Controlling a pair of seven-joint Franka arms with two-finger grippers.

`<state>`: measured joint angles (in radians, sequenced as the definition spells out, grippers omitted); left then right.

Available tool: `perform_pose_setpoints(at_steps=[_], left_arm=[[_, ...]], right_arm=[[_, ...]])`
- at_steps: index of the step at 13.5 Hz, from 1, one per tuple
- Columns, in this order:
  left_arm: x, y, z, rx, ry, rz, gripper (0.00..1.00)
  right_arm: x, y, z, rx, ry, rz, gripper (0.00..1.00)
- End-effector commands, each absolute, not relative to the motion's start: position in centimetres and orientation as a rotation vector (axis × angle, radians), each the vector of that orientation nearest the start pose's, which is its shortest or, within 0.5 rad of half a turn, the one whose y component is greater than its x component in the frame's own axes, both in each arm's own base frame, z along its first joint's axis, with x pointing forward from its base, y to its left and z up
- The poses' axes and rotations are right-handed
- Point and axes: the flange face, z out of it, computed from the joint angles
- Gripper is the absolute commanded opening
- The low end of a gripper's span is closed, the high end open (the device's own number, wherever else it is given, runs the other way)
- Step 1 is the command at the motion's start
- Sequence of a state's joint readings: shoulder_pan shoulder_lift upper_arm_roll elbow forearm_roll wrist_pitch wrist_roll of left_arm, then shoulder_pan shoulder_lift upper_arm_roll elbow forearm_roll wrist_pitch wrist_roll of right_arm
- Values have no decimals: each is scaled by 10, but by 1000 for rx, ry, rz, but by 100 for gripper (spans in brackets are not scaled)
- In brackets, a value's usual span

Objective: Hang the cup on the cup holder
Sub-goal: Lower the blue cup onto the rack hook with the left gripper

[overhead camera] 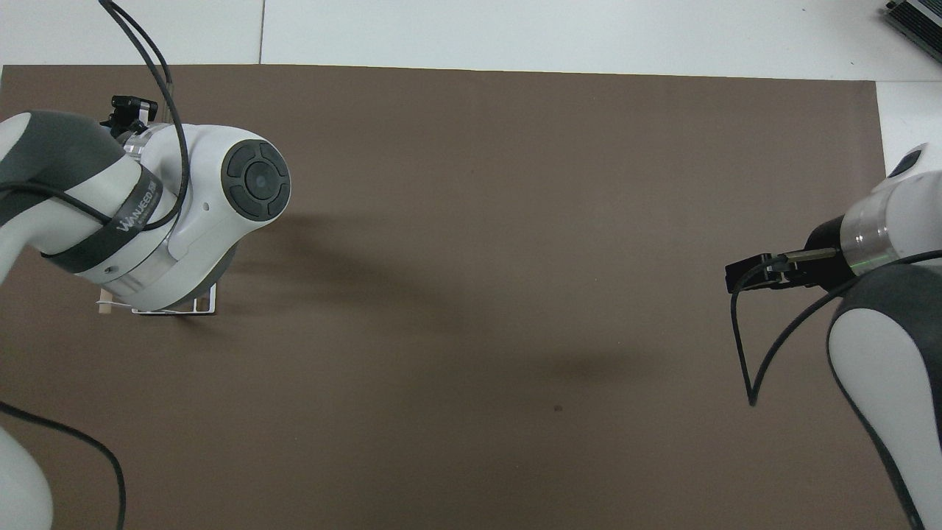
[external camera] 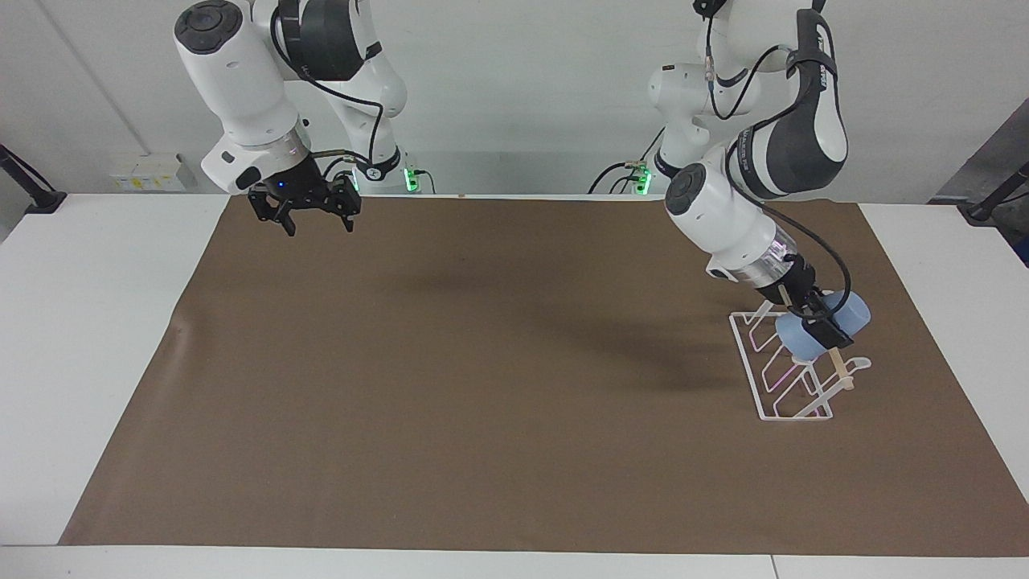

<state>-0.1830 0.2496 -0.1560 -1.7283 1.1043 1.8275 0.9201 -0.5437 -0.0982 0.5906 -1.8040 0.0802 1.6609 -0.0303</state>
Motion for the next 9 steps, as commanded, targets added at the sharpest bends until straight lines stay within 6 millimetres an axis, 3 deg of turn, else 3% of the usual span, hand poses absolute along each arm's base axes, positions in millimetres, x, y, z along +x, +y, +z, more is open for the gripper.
perform_pose_setpoints(at_steps=[1, 5, 9], left_arm=[[627, -137, 449, -1434, 1522, 491, 0], [628, -135, 422, -1414, 1445, 495, 0], [617, -131, 399, -1396, 1422, 524, 0]], right_arm=[[526, 40, 569, -3118, -113, 75, 100], [525, 41, 569, -3119, -116, 78, 100], [525, 41, 569, -3119, -116, 80, 100]])
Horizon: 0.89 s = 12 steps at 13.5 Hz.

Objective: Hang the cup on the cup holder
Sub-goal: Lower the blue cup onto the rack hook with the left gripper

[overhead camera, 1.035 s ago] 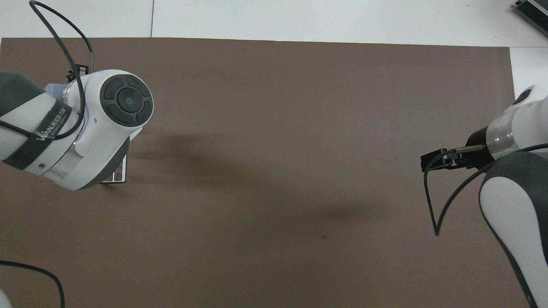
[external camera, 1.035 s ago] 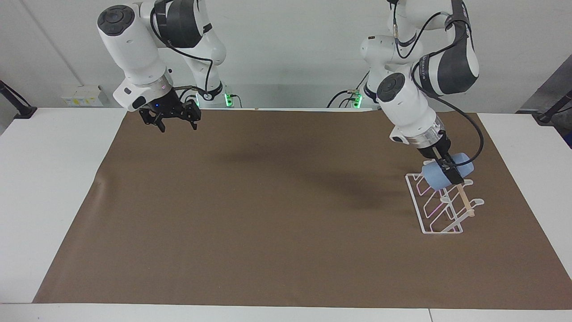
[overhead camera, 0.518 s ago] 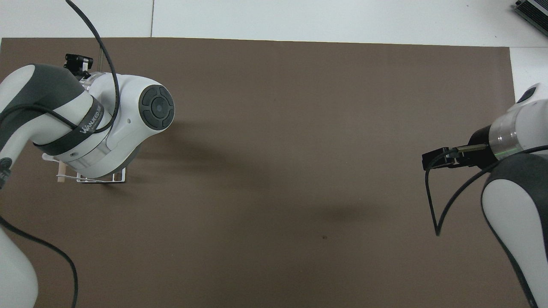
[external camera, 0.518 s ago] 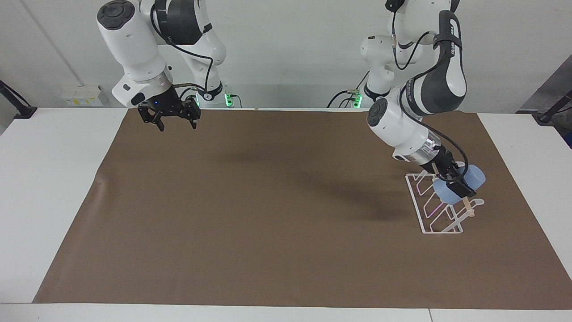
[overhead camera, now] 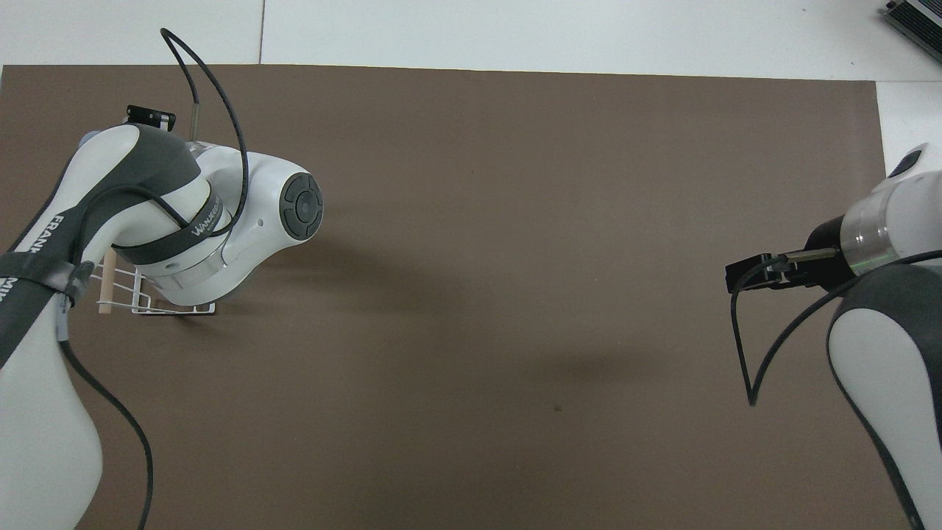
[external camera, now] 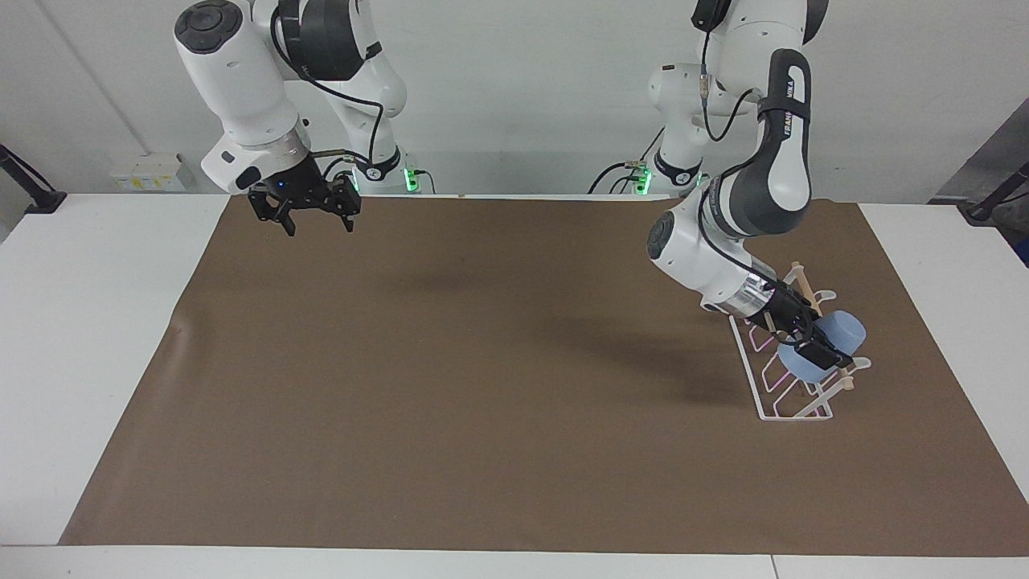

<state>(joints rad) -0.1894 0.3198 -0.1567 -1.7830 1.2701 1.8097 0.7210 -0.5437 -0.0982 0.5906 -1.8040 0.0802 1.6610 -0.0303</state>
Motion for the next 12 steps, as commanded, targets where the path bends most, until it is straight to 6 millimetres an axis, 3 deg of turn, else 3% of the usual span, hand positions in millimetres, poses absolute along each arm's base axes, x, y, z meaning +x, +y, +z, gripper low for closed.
perform_pose_setpoints(at_steps=[1, 4, 5, 6, 7, 9, 12], left_arm=[[615, -134, 398, -1398, 1401, 513, 0], [613, -134, 395, -1399, 1399, 512, 0], [613, -134, 395, -1400, 1401, 509, 5], [613, -134, 394, -1403, 1400, 508, 18], [613, -134, 394, -1406, 1398, 503, 38], [614, -134, 395, -1411, 1397, 503, 62], [613, -136, 399, -1417, 1394, 501, 76]], right_arm=[[525, 41, 569, -3119, -116, 80, 100], [525, 41, 569, -3119, -113, 80, 100], [525, 42, 569, -3119, -118, 80, 100], [525, 41, 569, -3119, -116, 80, 100], [525, 41, 569, -3119, -113, 80, 100], [525, 41, 569, -3119, -116, 80, 100], [525, 41, 569, -3119, -113, 80, 100]])
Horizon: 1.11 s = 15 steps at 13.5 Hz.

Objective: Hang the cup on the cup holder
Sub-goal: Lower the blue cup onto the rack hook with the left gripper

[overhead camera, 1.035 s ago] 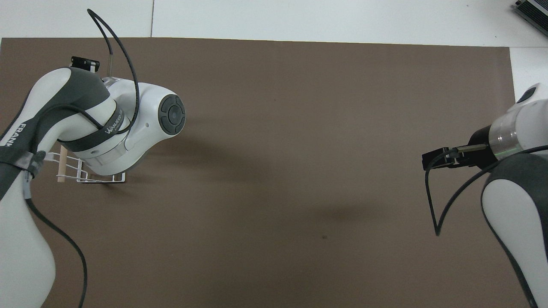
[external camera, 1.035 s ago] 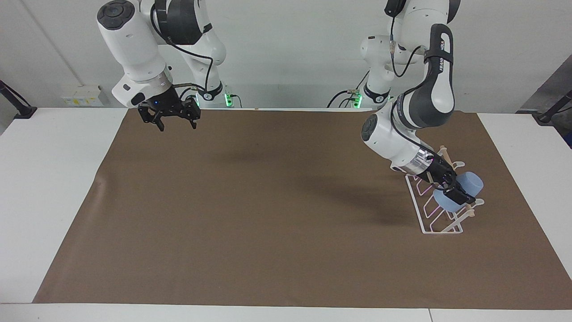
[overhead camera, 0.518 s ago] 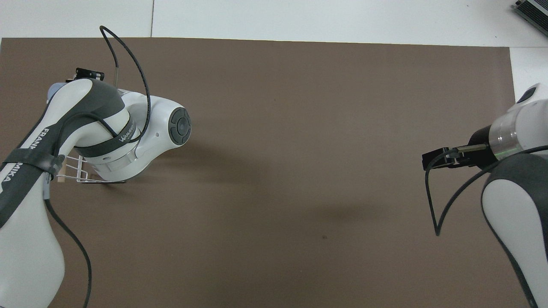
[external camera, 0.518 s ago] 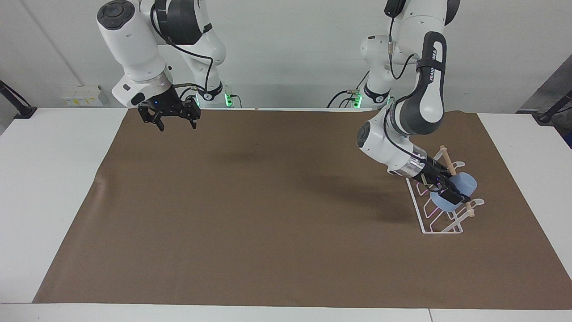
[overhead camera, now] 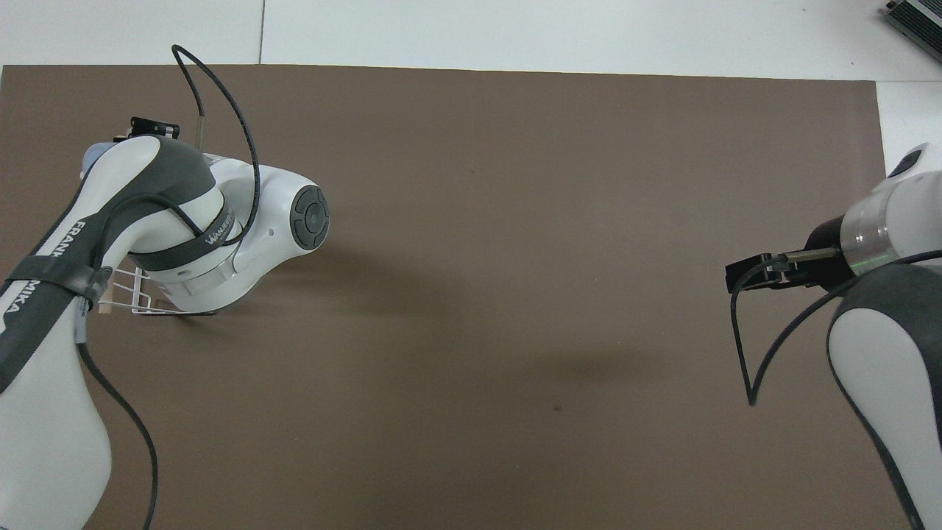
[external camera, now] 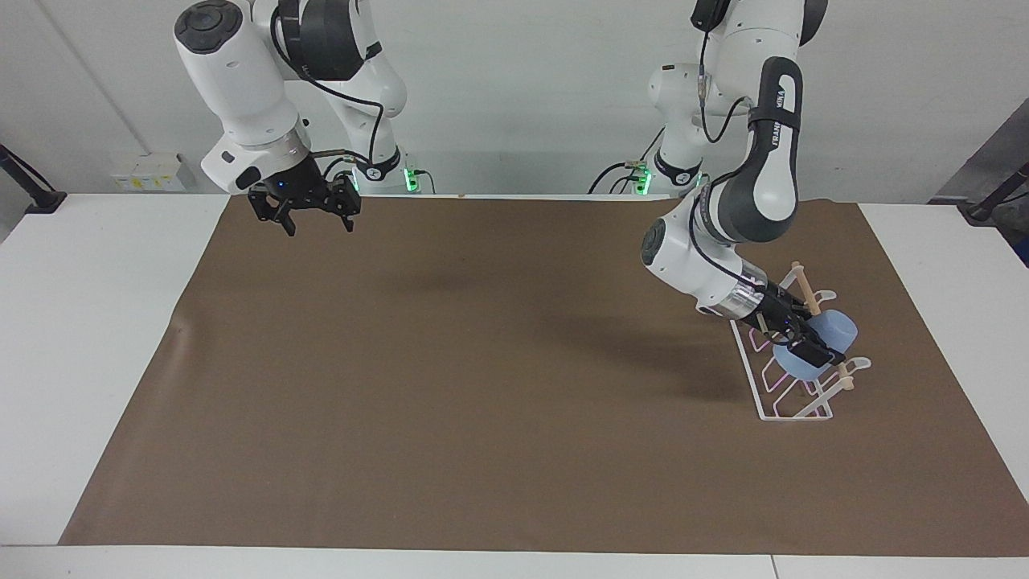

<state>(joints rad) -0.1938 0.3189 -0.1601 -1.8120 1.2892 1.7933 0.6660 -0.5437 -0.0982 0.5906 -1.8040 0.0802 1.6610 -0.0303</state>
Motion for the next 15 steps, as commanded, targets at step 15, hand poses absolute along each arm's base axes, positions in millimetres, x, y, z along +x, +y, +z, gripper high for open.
perform_pose_setpoints(at_steps=[15], left_arm=[[587, -141, 474, -1968, 1310, 390, 100]], right_arm=[[525, 41, 569, -3119, -116, 80, 100]])
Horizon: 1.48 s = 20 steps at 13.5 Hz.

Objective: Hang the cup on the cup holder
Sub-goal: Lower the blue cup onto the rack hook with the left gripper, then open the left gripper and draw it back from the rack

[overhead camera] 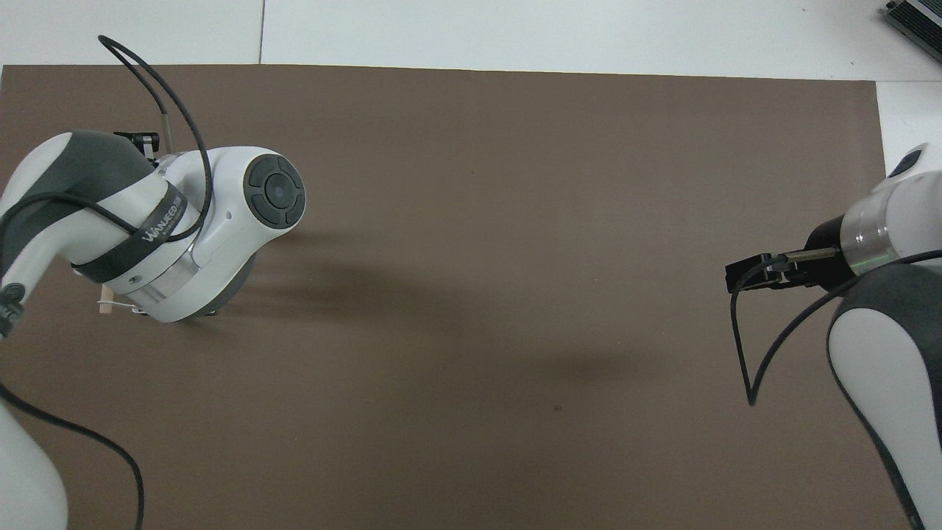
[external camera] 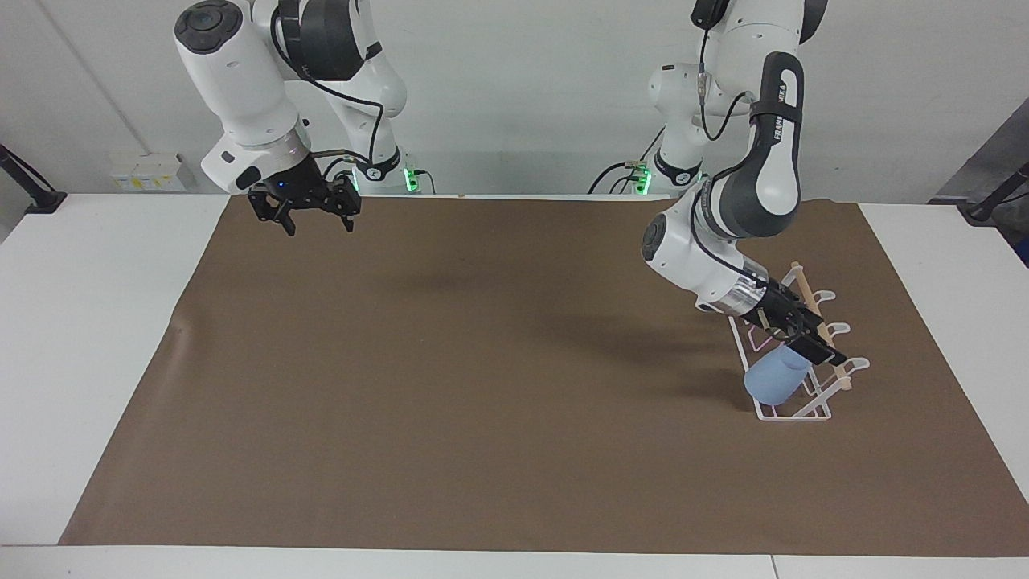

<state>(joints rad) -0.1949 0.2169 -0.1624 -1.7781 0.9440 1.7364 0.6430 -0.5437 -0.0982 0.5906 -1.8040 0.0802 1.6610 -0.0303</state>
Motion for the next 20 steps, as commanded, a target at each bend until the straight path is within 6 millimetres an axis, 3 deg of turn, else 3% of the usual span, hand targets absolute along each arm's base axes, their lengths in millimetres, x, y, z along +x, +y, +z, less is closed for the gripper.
perform_pose_setpoints(at_steps=[1, 4, 8, 12, 16, 20], left_arm=[[586, -141, 482, -2034, 1265, 366, 100], [572, -138, 514, -2307, 1074, 301, 100], [534, -120, 567, -2733, 781, 186, 100], [500, -112, 617, -2948, 668, 144, 100], [506, -98, 642, -3063, 605, 64, 100], [509, -85, 646, -3121, 550, 73, 100]], right_arm=[[525, 41, 569, -3119, -113, 80, 100], [525, 41, 569, -3119, -116, 80, 100], [525, 42, 569, -3119, -118, 80, 100], [525, 41, 569, -3119, -116, 80, 100], [525, 41, 569, -3119, -116, 80, 100], [525, 41, 569, -3119, -116, 80, 100]])
